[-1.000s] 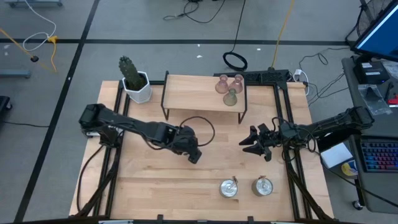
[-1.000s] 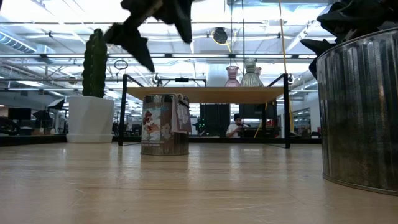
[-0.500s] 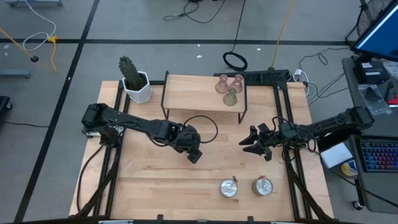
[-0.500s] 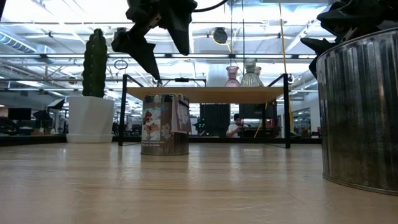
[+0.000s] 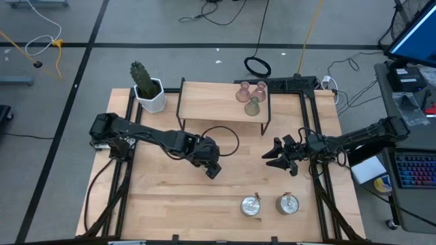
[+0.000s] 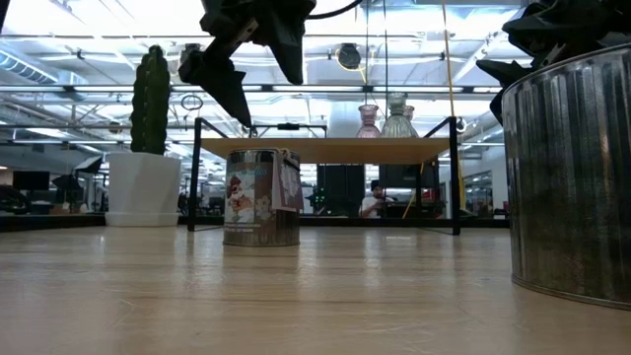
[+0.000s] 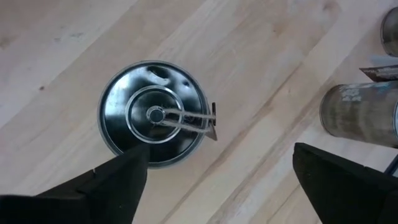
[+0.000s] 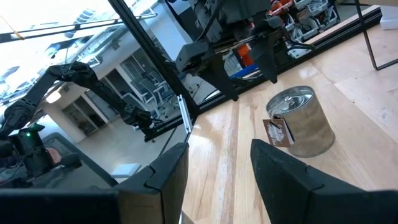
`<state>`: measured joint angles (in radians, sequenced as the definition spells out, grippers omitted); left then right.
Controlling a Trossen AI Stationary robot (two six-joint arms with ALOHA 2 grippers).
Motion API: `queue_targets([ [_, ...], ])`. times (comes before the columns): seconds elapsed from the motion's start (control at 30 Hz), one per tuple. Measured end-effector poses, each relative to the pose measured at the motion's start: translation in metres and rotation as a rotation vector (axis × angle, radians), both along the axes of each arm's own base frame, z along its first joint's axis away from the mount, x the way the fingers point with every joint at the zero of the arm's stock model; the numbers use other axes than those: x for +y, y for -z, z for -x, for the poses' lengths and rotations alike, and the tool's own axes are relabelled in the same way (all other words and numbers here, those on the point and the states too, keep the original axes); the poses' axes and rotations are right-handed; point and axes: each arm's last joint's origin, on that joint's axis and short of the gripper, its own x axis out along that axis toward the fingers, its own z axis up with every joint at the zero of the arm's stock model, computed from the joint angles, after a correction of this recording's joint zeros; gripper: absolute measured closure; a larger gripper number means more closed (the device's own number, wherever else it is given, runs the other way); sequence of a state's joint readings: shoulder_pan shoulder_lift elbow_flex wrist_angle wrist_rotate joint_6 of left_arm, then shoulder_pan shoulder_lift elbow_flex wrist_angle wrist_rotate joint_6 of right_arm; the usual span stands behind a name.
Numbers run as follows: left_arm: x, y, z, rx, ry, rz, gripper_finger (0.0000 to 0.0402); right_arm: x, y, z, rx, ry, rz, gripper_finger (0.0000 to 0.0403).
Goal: Pick & Place candle stick holders
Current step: Put the top silver scented candle on the shelf
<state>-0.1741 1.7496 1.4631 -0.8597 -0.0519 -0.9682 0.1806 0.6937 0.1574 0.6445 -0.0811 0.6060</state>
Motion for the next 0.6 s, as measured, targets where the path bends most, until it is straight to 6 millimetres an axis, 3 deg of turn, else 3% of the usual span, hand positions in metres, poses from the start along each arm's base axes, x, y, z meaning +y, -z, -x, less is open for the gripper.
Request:
queue_targets([
  [0.6,0.031,0.0,-0.004,-0.009,-0.081,-0.051,0.0009,0.0,0.0,0.0,0.003,0.0,-0.01,0.0236],
])
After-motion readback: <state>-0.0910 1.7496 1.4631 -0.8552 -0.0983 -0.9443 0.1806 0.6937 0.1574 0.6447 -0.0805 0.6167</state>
